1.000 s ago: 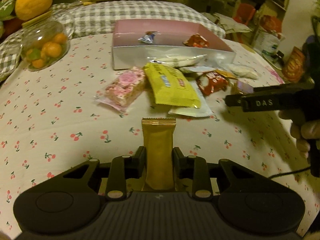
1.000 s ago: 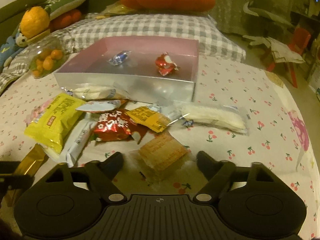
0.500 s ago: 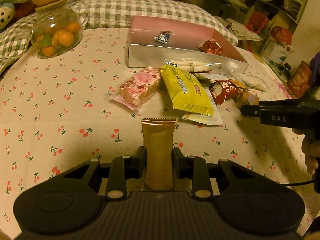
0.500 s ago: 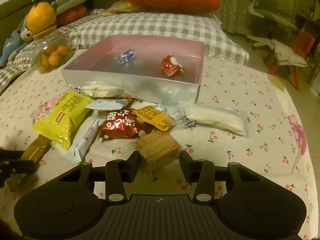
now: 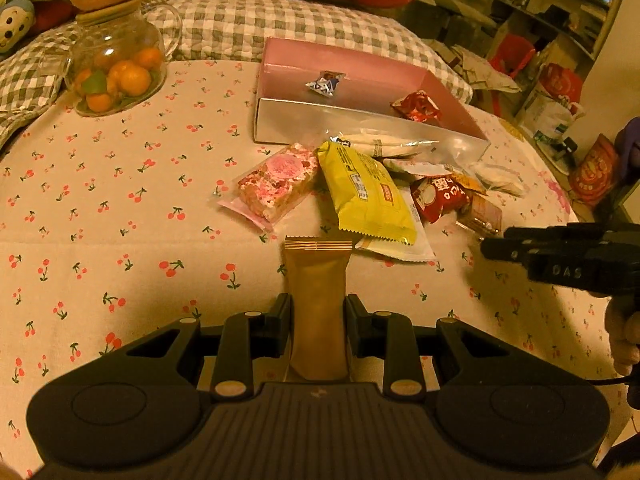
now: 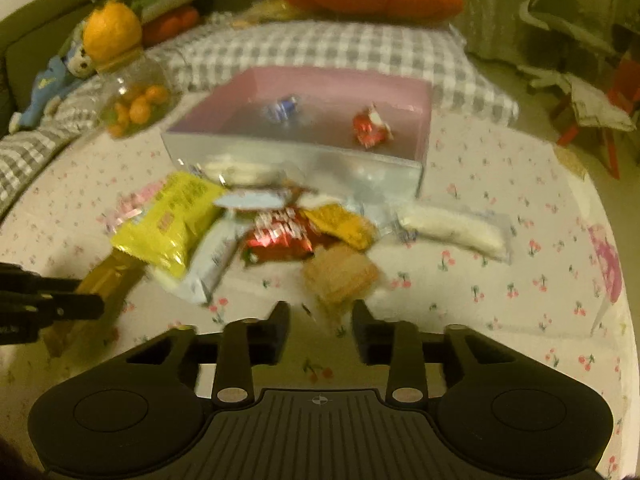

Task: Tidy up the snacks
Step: 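Grasp the square biscuit packet with the right tool while the left tool holds the gold bar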

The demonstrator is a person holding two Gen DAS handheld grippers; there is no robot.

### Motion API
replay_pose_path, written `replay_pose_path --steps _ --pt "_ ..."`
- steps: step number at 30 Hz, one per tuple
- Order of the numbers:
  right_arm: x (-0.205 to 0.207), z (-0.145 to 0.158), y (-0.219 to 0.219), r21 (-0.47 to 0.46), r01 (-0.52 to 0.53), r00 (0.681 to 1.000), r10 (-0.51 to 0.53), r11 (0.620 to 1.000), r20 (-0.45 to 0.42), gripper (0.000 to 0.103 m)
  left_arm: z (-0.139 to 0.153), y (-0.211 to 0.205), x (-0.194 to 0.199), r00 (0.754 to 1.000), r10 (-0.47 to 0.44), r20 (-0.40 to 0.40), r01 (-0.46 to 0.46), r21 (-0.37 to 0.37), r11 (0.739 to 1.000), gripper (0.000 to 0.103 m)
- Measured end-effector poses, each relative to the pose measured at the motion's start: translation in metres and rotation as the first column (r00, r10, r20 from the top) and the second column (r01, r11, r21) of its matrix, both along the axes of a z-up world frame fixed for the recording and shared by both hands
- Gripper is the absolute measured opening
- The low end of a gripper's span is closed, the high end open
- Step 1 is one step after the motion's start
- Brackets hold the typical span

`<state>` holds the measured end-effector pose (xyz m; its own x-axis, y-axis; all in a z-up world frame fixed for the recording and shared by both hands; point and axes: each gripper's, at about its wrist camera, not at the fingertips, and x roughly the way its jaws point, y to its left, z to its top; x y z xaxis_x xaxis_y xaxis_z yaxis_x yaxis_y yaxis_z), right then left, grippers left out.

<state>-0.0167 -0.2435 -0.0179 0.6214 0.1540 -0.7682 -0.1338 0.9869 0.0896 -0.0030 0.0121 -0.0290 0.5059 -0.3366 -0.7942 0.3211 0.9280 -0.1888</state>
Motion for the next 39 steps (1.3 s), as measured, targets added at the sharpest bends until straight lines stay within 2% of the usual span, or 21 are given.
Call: replay_pose_path --steps 1,3,11,12,14,16,19,23,31,39 --pt "0.001 -0.003 -0.001 -0.002 0.009 1.000 -0.009 1.000 -0.012 0.057 -0.001 0.000 0.000 1.000 0.000 -0.002 0.000 0.001 1.000 0.026" --pt "0.003 -0.007 -0.004 0.005 0.027 0.999 -0.027 1.000 -0.017 0.070 -0.001 -0.001 0.000 1.000 -0.001 -0.006 0.001 0.002 1.000 0.026" --pt "0.028 -0.015 -0.003 -0.002 0.046 0.999 -0.046 0.999 0.008 0.077 0.001 -0.010 0.001 1.000 -0.019 -0.002 0.019 0.004 1.000 0.026" --pt "0.030 -0.015 -0.001 -0.010 0.042 0.999 -0.041 0.999 0.016 0.076 0.000 -0.011 0.000 1.000 -0.022 -0.001 0.022 0.006 1.000 0.026" --pt "0.032 -0.015 0.000 -0.013 0.033 0.999 -0.033 0.999 0.027 0.068 0.000 -0.012 0.000 1.000 -0.024 -0.001 0.024 0.009 1.000 0.026" --pt "0.031 -0.013 0.003 -0.021 0.014 0.999 -0.013 1.000 0.037 0.051 0.000 -0.012 0.000 1.000 -0.025 -0.001 0.025 0.010 1.000 0.026" --pt "0.029 -0.011 0.007 -0.047 -0.013 0.999 0.015 0.999 0.041 0.043 -0.001 -0.011 0.000 1.000 -0.024 -0.004 0.024 0.012 1.000 0.026" --pt "0.024 -0.006 0.010 -0.067 -0.030 0.998 0.033 0.997 0.047 0.043 0.001 -0.009 0.000 1.000 -0.021 0.002 0.021 0.008 1.000 0.026" --pt "0.012 0.011 0.008 -0.027 -0.053 0.997 0.055 0.998 0.057 0.043 0.015 -0.001 -0.001 0.999 -0.004 0.040 0.005 -0.018 1.000 0.026" --pt "0.004 0.033 0.008 0.007 -0.065 0.994 0.065 0.998 0.086 0.043 0.027 0.003 0.003 0.999 0.004 0.034 -0.002 -0.066 0.998 0.026"
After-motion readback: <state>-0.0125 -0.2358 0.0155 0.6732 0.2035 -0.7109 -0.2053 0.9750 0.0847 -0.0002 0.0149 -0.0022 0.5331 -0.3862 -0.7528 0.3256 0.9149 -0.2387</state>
